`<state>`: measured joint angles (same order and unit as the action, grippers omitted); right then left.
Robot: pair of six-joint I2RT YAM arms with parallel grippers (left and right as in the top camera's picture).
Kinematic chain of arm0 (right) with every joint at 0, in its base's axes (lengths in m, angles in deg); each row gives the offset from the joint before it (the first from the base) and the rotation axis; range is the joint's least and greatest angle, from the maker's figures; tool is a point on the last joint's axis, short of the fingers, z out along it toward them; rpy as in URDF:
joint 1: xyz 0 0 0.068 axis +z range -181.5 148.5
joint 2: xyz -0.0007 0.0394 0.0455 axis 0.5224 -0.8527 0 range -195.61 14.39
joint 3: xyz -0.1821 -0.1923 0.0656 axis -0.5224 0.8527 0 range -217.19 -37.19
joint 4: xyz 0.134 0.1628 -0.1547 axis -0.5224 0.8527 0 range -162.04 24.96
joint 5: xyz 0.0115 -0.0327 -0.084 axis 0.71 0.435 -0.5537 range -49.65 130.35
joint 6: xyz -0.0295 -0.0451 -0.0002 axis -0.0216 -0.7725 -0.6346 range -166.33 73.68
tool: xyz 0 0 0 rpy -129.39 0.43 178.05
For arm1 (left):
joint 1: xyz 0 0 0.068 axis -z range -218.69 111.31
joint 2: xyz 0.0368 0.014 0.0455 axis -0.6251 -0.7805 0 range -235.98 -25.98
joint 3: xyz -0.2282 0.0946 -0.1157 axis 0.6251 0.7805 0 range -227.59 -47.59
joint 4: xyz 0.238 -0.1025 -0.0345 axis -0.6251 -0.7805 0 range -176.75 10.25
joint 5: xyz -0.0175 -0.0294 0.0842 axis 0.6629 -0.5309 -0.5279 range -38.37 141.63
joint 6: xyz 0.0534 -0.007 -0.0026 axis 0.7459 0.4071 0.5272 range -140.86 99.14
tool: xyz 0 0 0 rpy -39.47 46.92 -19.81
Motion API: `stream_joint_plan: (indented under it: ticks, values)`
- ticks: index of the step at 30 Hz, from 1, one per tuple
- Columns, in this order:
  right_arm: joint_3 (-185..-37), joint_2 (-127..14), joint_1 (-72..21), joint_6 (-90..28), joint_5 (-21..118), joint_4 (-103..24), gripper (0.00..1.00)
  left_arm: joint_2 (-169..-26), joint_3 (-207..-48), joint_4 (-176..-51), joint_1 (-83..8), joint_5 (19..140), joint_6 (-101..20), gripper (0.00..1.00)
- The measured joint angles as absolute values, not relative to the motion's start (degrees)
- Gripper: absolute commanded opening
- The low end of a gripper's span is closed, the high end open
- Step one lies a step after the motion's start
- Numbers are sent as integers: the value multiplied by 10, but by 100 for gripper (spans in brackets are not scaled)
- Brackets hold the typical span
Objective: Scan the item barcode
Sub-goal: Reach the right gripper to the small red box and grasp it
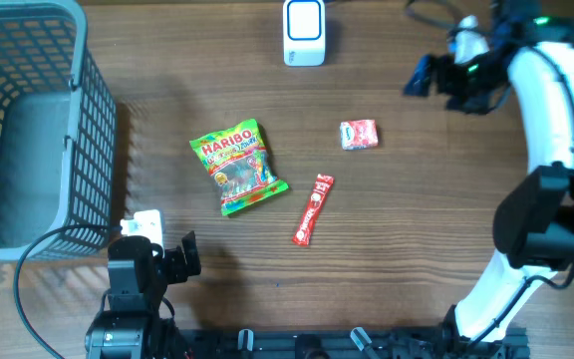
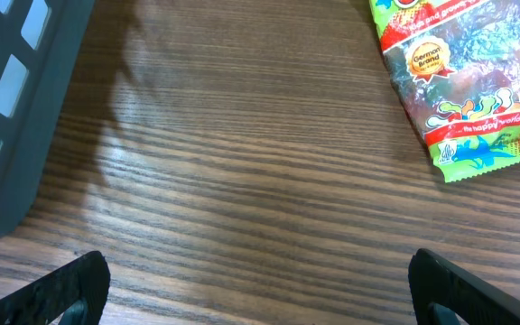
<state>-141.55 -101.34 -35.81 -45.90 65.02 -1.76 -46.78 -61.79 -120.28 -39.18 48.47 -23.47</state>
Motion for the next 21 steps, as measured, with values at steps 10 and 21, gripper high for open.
stream_joint_plan:
  ticks: [10,21]
  values:
    - [-1303,-1043,-267,-482,669,-194,99,-468,-618,-1203,-392,485,-235,100]
    - [-1303,-1118,-262,-484,662,-208,88,-468,-618,-1203,-392,485,-235,100]
